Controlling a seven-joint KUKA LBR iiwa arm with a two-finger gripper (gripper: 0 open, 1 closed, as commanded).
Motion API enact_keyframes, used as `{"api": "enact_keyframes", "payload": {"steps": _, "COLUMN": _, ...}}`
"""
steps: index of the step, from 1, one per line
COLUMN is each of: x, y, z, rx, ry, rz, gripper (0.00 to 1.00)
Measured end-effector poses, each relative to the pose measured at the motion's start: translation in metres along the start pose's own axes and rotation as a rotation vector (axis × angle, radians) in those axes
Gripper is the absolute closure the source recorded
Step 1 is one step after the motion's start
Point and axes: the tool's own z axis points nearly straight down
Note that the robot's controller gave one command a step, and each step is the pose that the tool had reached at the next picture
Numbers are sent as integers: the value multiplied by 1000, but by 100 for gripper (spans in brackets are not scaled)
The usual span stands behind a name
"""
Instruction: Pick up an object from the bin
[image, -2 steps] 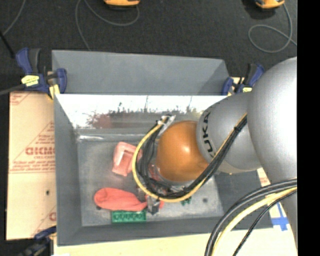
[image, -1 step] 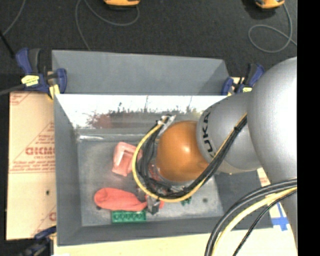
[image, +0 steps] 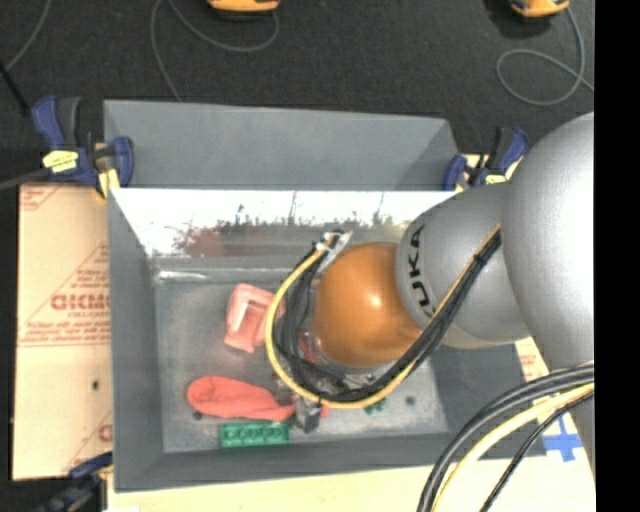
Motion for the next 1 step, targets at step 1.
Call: {"api": "enact_keyframes", "payload": {"steps": 1, "x": -1, "y": 10, "z": -64, "rx": -1, "ry": 0, "rz": -19, "gripper": 100}}
